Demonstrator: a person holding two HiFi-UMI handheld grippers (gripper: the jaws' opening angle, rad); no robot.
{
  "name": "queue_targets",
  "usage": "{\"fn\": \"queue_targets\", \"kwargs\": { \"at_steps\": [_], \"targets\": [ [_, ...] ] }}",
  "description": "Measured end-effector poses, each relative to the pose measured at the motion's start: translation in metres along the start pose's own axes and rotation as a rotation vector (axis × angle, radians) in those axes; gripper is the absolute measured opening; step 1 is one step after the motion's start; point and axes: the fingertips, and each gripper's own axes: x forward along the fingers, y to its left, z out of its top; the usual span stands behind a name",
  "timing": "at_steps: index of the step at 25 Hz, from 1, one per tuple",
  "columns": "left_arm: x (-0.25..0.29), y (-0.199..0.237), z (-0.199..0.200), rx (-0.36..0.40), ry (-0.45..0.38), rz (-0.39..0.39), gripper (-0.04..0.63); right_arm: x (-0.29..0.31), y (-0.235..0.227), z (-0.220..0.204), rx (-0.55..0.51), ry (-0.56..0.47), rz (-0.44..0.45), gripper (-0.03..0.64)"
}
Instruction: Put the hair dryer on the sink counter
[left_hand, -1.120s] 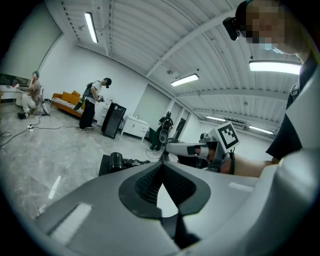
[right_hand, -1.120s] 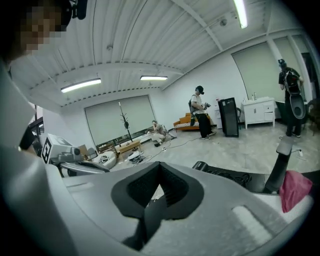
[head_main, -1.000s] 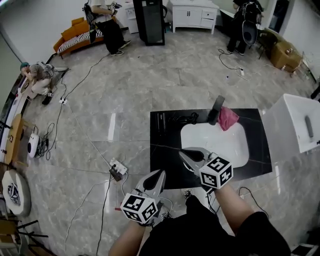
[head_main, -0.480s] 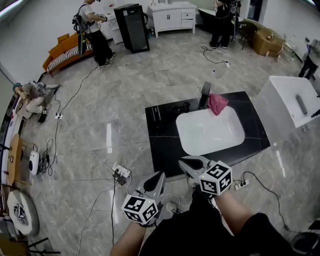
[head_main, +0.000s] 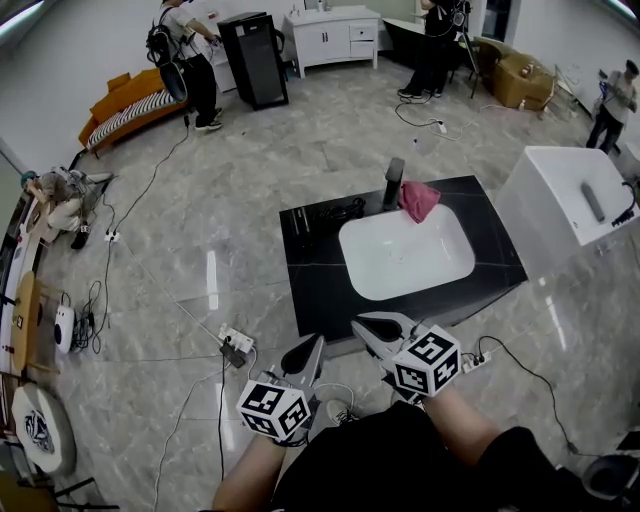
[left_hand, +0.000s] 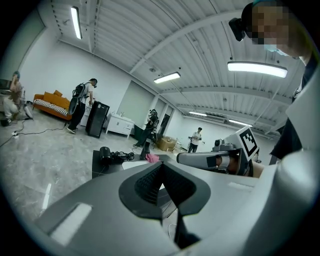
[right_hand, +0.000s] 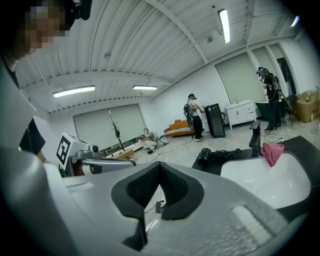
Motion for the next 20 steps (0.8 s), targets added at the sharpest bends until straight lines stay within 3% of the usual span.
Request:
{"fn": "queue_targets", "kwargs": {
  "at_steps": [20],
  "targets": [
    [0.033,-0.079,-0.028,-0.057,-0.027,0.134,0.003,-0.08,-0.026,-0.024,0.007,0.067,0.129,0.0]
  ]
}}
